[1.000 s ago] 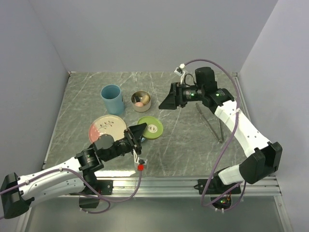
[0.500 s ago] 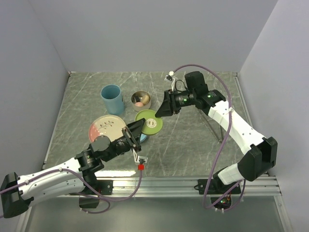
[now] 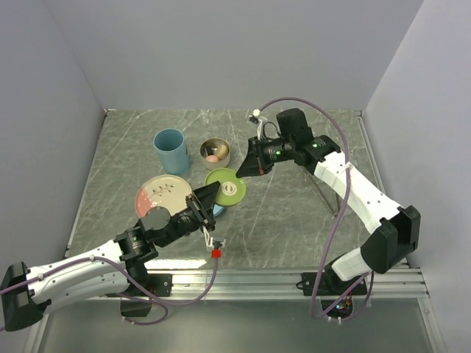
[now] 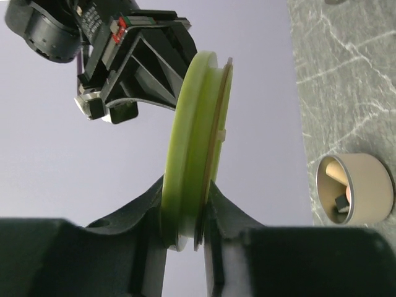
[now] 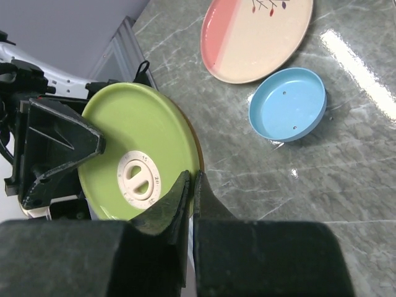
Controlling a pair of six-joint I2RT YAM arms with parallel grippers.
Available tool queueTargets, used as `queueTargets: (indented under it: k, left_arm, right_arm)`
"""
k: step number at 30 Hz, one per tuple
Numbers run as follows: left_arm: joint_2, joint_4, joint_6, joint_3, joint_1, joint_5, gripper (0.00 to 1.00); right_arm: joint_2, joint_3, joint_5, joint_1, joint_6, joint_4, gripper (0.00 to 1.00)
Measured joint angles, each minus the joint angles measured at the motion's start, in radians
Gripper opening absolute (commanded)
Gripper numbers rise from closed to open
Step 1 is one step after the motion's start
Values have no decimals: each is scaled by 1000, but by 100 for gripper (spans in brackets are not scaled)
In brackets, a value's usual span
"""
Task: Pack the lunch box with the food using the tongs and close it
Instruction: Pass the lid of the lunch box from the left arm to the right, then put the lid back on the lunch box
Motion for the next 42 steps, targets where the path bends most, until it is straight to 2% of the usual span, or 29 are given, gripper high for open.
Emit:
queueTargets:
  k: [1,4,5,9,10,13,17,20,22,26,32,37,42]
  left_arm:
    - [-2,-4,-4,0,-1,-7,44]
    - [-9,-15,-23,0,0,-32,53]
    - [-14,-18,-28,0,0,-40,61]
    - [-31,-26,-56,1,0,-69,71]
    - [-35,-33,-68,2,0,-80,77]
    - [-47,-71,-105,11,0,-107,84]
    - [-87,-158,-180,37,0,-147,88]
    - [-105,-289,-321,116,2,-193,97]
    - [-107,-364,-427,191,17,-203,99]
    - [-107,-517,-679,372,137,-204,99]
    - [-32,-721,-1139,655,435,-124,99]
    - [11,-855,-1422,733,633,-4,99]
    - [26,-920,-1619,713,800,103,99]
  right_arm:
    - [5,5,3,2,-1,-2,0]
    - [14,19,11,4,-9,-8,0]
    - [20,24,13,4,-9,-8,0]
    - [44,53,16,-5,-6,-10,0]
    - [50,59,16,-8,-5,-8,0]
    - [71,79,20,-25,2,0,0]
    - [98,99,41,-60,22,18,0]
    - [138,140,66,-90,38,32,0]
    - [171,169,89,-102,48,53,0]
    - [236,206,150,-118,59,82,0]
    - [378,277,241,-122,75,124,0]
    - [520,360,289,-123,92,156,0]
    - [650,451,336,-123,118,194,0]
